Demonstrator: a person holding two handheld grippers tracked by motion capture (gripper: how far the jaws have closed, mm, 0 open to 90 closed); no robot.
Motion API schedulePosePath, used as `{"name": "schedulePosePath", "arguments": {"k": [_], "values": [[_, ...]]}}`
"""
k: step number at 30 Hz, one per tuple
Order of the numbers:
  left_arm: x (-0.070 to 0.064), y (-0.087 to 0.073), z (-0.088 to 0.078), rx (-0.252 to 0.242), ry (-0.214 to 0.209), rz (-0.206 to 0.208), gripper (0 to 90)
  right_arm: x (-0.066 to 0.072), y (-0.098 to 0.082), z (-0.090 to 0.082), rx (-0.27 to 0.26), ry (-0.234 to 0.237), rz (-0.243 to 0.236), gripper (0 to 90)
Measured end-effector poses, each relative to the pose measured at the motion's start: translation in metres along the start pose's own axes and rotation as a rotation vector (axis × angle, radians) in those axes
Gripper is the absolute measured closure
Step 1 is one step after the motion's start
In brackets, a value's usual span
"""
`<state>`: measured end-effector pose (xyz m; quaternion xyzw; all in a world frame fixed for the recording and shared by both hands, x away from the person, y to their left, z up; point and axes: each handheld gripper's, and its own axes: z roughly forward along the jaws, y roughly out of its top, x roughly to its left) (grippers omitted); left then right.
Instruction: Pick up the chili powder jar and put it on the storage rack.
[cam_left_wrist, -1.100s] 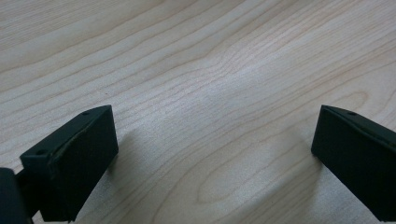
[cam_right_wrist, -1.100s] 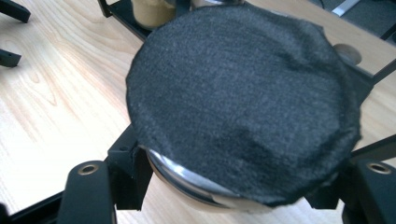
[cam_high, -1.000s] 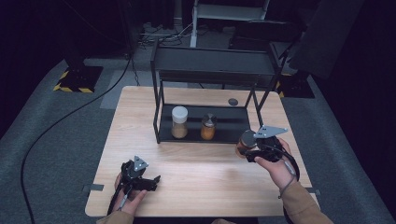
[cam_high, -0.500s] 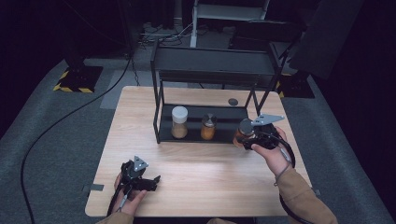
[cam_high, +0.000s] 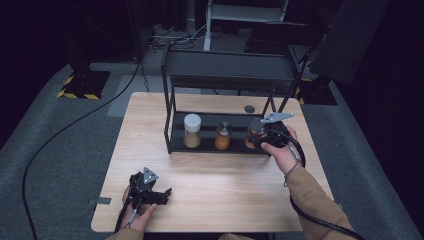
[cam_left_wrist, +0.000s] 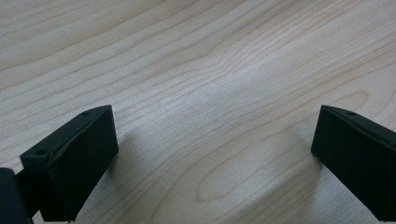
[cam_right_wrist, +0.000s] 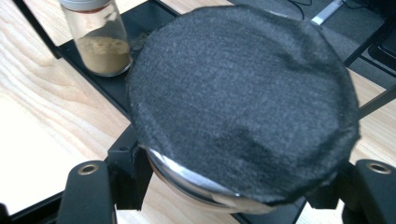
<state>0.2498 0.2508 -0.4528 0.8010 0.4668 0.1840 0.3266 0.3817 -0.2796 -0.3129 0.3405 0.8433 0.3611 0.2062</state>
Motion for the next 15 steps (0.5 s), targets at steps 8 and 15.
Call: {"name": "schedulePosePath", "arguments": {"k": [8, 15], "values": [[0.0, 0.0, 0.0, 0.0, 0.0, -0.001, 0.2, -0.004, 0.004, 0.022, 0.013, -0.017, 0.028, 31.3], [0.0, 0.0, 0.0, 0.0, 0.001, 0.0, 0.2, -0.008, 0.002, 0.041, 0.039, -0.03, 0.056, 31.3]]}}
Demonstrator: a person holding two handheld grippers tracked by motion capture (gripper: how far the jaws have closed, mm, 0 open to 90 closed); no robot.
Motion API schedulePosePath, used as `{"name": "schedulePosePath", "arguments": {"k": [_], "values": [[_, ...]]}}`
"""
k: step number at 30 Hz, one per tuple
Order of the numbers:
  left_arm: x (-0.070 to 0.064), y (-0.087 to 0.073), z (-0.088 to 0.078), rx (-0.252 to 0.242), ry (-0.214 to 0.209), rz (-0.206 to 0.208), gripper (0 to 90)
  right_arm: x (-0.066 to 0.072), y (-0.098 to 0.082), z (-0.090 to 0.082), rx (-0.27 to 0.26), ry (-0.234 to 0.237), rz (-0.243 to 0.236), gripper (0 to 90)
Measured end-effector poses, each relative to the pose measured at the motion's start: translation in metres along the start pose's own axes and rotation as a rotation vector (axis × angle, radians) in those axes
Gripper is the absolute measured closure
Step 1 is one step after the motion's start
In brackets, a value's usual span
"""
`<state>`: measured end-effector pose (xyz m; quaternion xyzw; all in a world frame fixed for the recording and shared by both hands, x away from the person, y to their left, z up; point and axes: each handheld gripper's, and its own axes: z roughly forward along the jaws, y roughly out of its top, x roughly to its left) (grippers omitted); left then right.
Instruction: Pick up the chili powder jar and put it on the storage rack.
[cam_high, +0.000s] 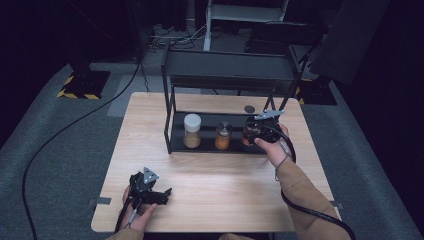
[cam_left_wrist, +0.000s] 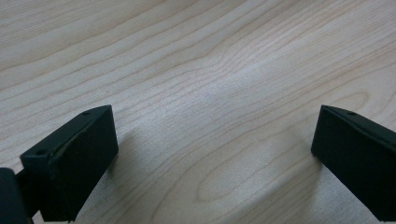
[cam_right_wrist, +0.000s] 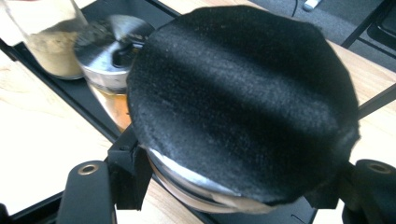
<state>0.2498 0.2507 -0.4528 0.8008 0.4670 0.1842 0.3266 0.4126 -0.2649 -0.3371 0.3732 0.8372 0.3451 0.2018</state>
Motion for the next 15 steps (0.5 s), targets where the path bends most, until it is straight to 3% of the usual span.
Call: {"name": "schedulePosePath", "arguments": {"k": [15], "values": [[0.0, 0.0, 0.0, 0.001, 0.001, 0.0, 0.3, -0.003, -0.012, 0.032, 0.022, 0.0, 0.072, 31.3]]}}
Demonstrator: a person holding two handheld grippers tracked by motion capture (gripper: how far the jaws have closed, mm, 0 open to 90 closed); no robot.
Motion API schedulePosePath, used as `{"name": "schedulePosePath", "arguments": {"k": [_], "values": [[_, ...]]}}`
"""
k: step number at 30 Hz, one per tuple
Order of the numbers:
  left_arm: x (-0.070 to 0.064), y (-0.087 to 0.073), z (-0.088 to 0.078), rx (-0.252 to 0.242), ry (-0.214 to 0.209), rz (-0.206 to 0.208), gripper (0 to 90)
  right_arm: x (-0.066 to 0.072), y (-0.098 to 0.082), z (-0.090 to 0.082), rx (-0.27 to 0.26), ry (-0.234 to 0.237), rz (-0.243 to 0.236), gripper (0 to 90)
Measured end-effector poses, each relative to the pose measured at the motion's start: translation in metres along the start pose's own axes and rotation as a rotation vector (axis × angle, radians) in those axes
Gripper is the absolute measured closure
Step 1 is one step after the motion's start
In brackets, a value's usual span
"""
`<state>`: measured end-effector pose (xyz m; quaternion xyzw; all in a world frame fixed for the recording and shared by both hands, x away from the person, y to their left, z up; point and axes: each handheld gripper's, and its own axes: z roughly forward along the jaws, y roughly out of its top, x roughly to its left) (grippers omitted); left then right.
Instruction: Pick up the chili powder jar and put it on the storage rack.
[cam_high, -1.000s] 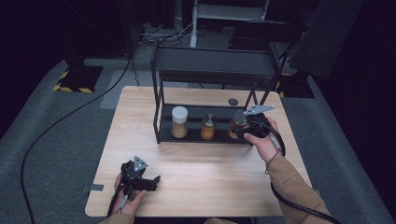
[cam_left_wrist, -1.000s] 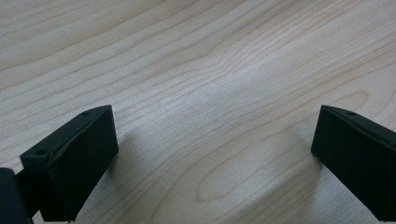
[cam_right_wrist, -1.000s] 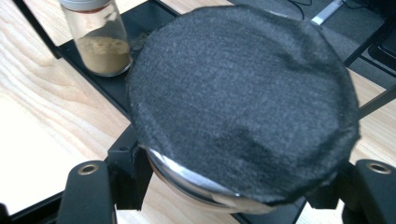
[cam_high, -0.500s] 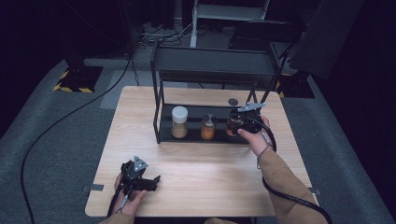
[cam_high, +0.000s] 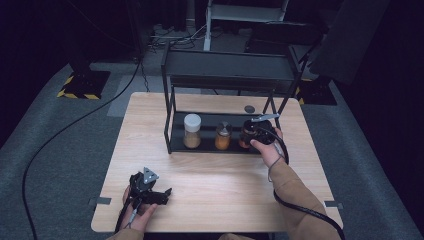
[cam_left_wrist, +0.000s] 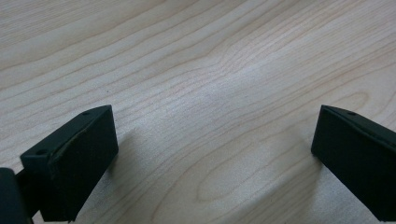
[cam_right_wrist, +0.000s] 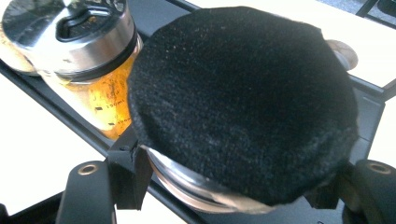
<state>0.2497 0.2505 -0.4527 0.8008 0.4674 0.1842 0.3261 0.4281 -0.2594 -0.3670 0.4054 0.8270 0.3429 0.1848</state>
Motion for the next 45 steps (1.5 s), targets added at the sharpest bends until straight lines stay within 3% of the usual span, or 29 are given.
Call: {"name": "schedulePosePath", "arguments": {"k": [7, 19, 21, 24, 27, 31, 45], "values": [[-0.001, 0.0, 0.0, 0.0, 0.002, -0.004, 0.2, 0.001, 0.001, 0.012, 0.014, 0.014, 0.027, 31.3], [-0.001, 0.0, 0.0, 0.0, 0.001, -0.004, 0.2, 0.002, -0.001, 0.019, 0.029, 0.009, 0.025, 31.0], [-0.001, 0.0, 0.0, 0.0, 0.002, -0.004, 0.2, 0.001, -0.001, 0.018, 0.022, 0.013, 0.022, 24.3], [-0.001, 0.0, 0.0, 0.0, 0.001, -0.004, 0.2, 0.001, 0.0, 0.013, 0.009, 0.008, 0.036, 18.3], [-0.001, 0.0, 0.0, 0.0, 0.001, -0.004, 0.2, 0.008, 0.002, 0.003, -0.011, -0.025, 0.005, 15.9], [-0.001, 0.0, 0.0, 0.0, 0.001, -0.004, 0.2, 0.012, 0.005, -0.012, -0.05, -0.028, -0.009, 15.1], [0.0, -0.001, 0.0, -0.001, 0.0, -0.002, 0.2, 0.019, -0.01, -0.059, -0.162, 0.02, -0.027, 11.9]]}}
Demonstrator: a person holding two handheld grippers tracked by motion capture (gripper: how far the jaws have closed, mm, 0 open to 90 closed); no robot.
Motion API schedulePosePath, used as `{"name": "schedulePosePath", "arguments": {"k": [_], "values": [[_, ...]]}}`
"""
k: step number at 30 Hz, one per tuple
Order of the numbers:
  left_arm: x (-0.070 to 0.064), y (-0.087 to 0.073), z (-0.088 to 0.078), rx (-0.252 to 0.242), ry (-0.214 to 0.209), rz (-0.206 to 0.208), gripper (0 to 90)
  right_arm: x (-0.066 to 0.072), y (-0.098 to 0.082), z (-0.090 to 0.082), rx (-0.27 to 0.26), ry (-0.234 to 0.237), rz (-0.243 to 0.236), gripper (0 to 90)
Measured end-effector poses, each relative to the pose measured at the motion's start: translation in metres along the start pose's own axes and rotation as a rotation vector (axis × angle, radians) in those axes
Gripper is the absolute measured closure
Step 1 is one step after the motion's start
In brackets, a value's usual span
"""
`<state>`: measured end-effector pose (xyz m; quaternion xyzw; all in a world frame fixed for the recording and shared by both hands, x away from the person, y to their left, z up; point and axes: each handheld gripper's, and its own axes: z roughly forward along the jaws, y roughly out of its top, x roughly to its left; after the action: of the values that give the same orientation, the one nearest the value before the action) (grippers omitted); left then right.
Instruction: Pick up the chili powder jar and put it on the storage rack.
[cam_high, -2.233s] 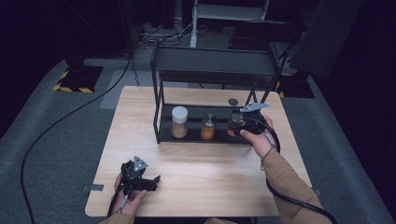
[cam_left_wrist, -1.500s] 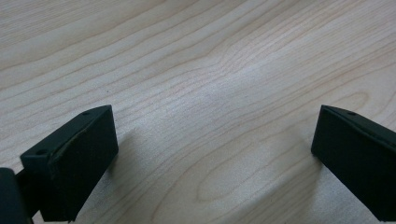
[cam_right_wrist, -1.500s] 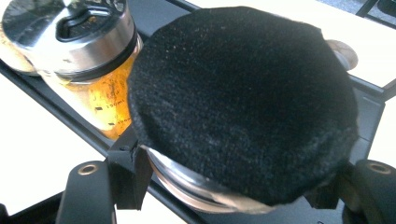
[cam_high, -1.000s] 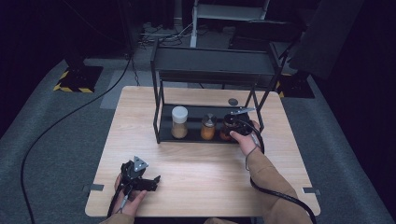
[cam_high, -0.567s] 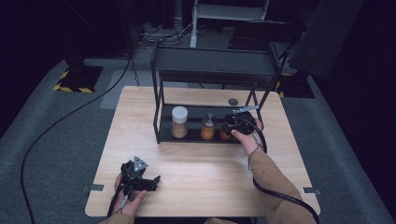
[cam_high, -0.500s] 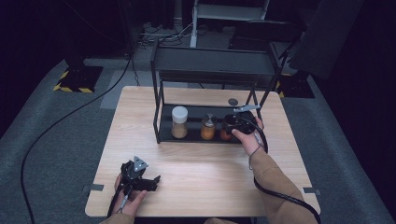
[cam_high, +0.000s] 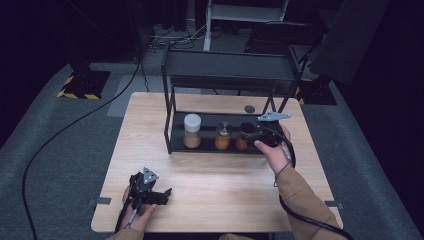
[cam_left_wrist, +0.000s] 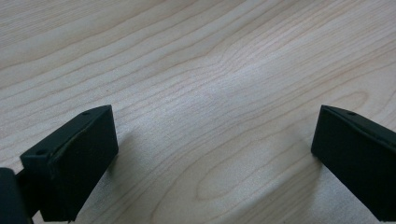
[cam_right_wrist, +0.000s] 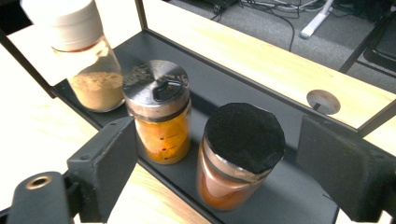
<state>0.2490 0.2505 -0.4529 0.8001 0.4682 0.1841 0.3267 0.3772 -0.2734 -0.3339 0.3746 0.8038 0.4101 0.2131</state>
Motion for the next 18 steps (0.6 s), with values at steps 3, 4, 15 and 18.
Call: {"name": "schedulePosePath", "arguments": {"k": [3, 4, 15, 18], "values": [[0.0, 0.0, 0.0, 0.0, 0.0, 0.0, 0.2, 0.0, -0.003, -0.009, -0.013, 0.004, -0.002, 10.4], [0.0, 0.0, 0.0, 0.0, 0.0, 0.0, 0.2, 0.0, -0.004, -0.012, -0.016, 0.005, -0.003, 9.6], [0.0, 0.0, 0.0, 0.0, 0.0, 0.0, 0.2, -0.004, -0.019, -0.04, -0.048, 0.013, -0.014, 8.3], [0.0, 0.0, 0.0, 0.0, 0.0, 0.0, 0.2, -0.003, -0.024, -0.045, -0.053, 0.019, -0.016, 8.2]]}}
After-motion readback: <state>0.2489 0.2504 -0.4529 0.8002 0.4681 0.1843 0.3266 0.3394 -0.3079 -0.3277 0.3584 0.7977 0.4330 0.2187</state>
